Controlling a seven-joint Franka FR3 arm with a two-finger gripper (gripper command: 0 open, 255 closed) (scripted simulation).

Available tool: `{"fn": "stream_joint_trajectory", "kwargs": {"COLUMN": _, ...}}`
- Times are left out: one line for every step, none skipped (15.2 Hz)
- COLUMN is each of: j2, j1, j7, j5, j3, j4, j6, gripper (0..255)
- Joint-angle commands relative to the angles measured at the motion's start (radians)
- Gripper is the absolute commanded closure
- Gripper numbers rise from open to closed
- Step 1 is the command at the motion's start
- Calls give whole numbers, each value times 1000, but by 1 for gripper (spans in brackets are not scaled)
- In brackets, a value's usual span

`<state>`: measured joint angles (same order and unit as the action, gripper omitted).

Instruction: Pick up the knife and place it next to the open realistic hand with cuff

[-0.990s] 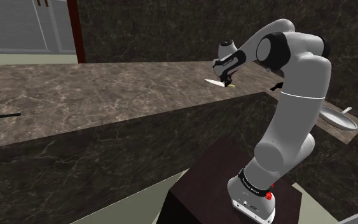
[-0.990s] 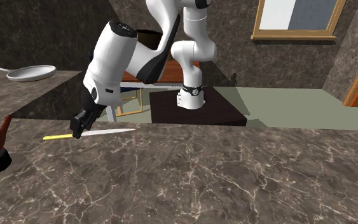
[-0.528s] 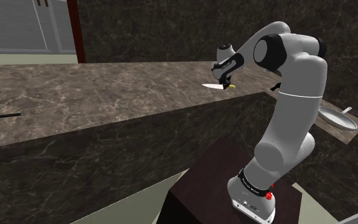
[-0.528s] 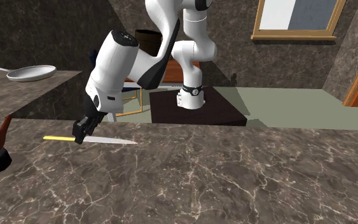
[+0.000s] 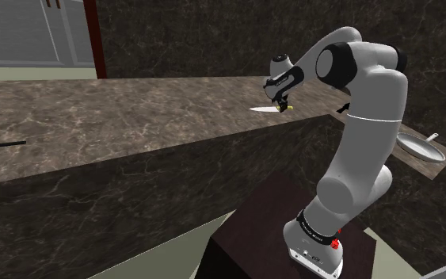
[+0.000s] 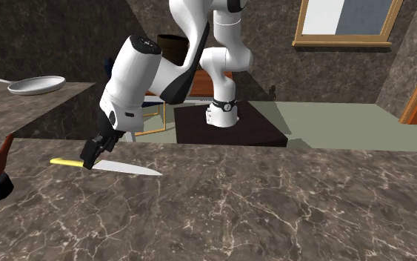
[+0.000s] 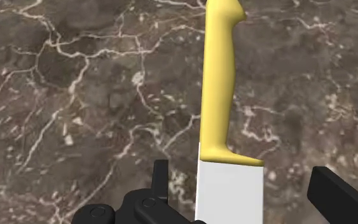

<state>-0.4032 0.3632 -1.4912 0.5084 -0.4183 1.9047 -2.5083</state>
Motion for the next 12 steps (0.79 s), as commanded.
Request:
{"fn": "stream_joint_trajectory", "kwargs": {"j2": 0, "j1": 0, "j7": 0, "j5": 0, "j3": 0, "j4": 0, "j6": 0, "gripper": 0}}
{"fn": "stream_joint_trajectory", "kwargs": {"j2": 28, "j1": -13, "j7": 3, "j5": 5, "j3": 0, "j4": 7, "j6": 24, "gripper": 0}}
{"fn": "stream_joint_trajectory", "kwargs": {"j2": 55, "j1": -25, "j7": 5, "j5": 9, "j3": 0, "j4": 13, "j6": 49, "gripper": 0}}
{"fn": "stream_joint_trajectory", "kwargs": {"j2": 81, "j1": -38, "j7": 8, "j5": 14, "j3": 1, "j4": 17, "j6": 75, "gripper": 0}}
{"fn": "stream_joint_trajectory", "kwargs": {"j2": 101, "j1": -47, "j7": 10, "j5": 17, "j3": 2, "j4": 19, "j6": 95, "gripper": 0}}
{"fn": "stream_joint_trajectory", "kwargs": {"j2": 101, "j1": -47, "j7": 10, "j5": 17, "j3": 3, "j4": 19, "j6": 95, "gripper": 0}}
{"fn": "stream_joint_trajectory", "kwargs": {"j2": 102, "j1": -46, "j7": 10, "j5": 17, "j3": 3, "j4": 20, "j6": 95, "gripper": 0}}
{"fn": "stream_joint_trajectory", "kwargs": {"j2": 102, "j1": -46, "j7": 10, "j5": 17, "j3": 3, "j4": 19, "j6": 95, "gripper": 0}}
{"fn": "stream_joint_trajectory", "kwargs": {"j2": 101, "j1": -46, "j7": 10, "j5": 17, "j3": 3, "j4": 19, "j6": 95, "gripper": 0}}
{"fn": "stream_joint_trajectory", "kwargs": {"j2": 101, "j1": -46, "j7": 10, "j5": 17, "j3": 3, "j4": 19, "j6": 95, "gripper": 0}}
{"fn": "stream_joint_trajectory", "kwargs": {"j2": 101, "j1": -46, "j7": 10, "j5": 17, "j3": 3, "j4": 19, "j6": 95, "gripper": 0}}
{"fn": "stream_joint_trajectory", "kwargs": {"j2": 101, "j1": -46, "j7": 10, "j5": 17, "j3": 3, "j4": 19, "j6": 95, "gripper": 0}}
